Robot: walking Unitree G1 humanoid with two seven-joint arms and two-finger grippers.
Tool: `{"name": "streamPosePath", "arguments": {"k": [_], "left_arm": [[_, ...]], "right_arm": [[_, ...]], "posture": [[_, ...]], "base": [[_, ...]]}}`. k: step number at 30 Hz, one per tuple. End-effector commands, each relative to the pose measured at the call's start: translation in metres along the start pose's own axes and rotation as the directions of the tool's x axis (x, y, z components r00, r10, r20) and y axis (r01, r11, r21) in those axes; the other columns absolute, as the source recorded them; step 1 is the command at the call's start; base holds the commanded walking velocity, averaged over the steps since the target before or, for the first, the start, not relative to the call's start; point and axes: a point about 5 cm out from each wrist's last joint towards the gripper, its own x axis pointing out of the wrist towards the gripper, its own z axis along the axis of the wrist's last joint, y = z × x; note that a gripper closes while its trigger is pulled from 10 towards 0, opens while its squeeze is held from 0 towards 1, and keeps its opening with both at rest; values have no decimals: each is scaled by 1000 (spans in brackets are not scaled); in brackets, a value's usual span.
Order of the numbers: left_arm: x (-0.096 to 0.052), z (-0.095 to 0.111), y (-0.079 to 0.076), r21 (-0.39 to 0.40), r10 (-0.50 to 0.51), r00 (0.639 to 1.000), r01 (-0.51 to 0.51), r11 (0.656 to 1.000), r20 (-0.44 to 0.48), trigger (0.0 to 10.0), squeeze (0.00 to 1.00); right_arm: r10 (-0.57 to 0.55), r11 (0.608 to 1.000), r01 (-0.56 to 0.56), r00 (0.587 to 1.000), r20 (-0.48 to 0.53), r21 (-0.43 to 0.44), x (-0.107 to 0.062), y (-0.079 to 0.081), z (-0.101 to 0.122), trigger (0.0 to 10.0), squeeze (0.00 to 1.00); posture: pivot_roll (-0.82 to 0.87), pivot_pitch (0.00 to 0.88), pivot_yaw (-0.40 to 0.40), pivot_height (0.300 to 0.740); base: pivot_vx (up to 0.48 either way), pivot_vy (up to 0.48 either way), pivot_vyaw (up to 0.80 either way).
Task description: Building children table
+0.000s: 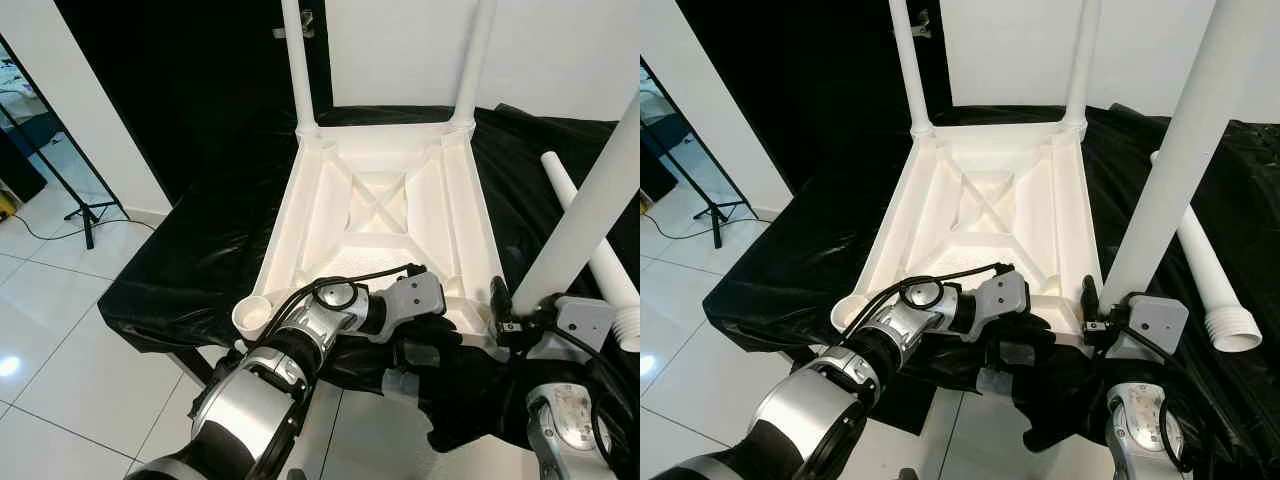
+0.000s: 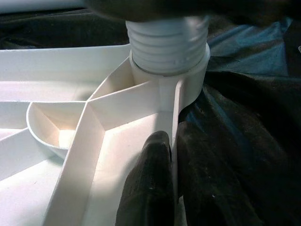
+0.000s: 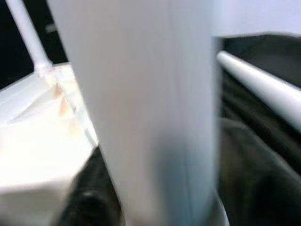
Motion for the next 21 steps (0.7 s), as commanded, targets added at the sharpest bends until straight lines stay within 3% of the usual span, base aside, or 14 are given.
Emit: {"name": "streamPosePath", "arguments": {"k": [1, 7, 8, 11, 14, 16, 21], "left_arm": [[-5, -36, -6, -145, 160, 982, -174, 974, -104, 10000, 0], [-5, -35, -6, -142, 158, 982, -172, 975, -103, 10000, 0], [-5, -35, -6, -141, 158, 982, -172, 975, -103, 10000, 0], [-5, -36, -6, -142, 160, 982, -174, 974, -104, 10000, 0], [-5, -36, -7, -142, 161, 981, -175, 974, -104, 10000, 0], [-5, -36, -7, -143, 163, 981, -176, 974, -103, 10000, 0], [-7, -37, -6, -143, 166, 980, -180, 973, -106, 10000, 0]], "right_arm": [[5, 1000, -5, 1000, -28, -3, -2, -6, -6, 10000, 1000], [98, 995, -98, 995, -3, -15, 4, 1, -3, 10000, 1000], [173, 984, -172, 985, 29, -45, 10, 2, 3, 10000, 0], [275, 958, -267, 959, 64, -107, 21, -4, 12, 10000, 0], [301, 949, -293, 952, 60, -112, 22, -5, 13, 10000, 0], [411, 904, -407, 911, 3, -131, 23, -17, 10, 10000, 0], [495, 856, -501, 866, -73, -130, 22, -33, 7, 10000, 0]], "posture": [[18, 0, 70, 740], [16, 0, 71, 740], [18, 0, 68, 740], [21, 0, 66, 740], [21, 0, 66, 740], [25, 0, 64, 740], [21, 0, 67, 740]], "base": [[0, 0, 0], [0, 0, 0], [0, 0, 0], [0, 0, 0], [0, 0, 0], [0, 0, 0], [0, 0, 0]]}}
